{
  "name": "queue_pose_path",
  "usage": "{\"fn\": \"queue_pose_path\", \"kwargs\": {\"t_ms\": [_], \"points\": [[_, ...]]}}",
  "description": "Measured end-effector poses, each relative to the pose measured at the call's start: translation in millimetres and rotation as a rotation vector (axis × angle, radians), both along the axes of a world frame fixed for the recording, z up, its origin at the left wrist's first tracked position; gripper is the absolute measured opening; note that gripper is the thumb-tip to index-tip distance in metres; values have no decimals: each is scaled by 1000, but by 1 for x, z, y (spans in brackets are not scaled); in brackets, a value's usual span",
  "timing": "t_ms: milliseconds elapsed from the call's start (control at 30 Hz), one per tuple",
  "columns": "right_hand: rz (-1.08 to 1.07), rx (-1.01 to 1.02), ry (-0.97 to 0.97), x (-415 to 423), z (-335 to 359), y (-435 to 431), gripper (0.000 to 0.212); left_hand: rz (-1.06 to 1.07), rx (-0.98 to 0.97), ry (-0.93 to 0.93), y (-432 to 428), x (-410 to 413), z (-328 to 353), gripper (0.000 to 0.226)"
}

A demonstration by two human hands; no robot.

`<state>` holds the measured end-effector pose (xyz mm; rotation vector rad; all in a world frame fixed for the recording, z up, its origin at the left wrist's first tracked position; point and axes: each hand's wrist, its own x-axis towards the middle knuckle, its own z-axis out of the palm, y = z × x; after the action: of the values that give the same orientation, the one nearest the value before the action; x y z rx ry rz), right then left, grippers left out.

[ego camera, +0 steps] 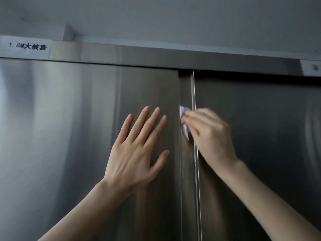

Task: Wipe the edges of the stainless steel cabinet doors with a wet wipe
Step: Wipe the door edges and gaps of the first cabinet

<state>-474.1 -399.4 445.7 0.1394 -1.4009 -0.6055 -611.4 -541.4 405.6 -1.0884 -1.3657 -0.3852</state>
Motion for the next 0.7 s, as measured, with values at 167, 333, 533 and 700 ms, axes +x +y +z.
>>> {"fn": "queue_pose_path", "kwargs": {"t_ms": [167, 333, 533, 700], "points": [[-14, 7, -26, 2, 20, -2, 11, -19, -58, 67, -3, -6, -49, 71], [9, -185, -58, -3, 43, -14, 17, -3, -73, 52, -9, -9, -80, 71], [21, -172, -36, 1, -130, -17, 21, -30, -103, 40, -17, -16, -141, 72], [-72, -182, -167, 11, -182, -18, 14, -15, -162, 46, -23, -19, -186, 72]]}}
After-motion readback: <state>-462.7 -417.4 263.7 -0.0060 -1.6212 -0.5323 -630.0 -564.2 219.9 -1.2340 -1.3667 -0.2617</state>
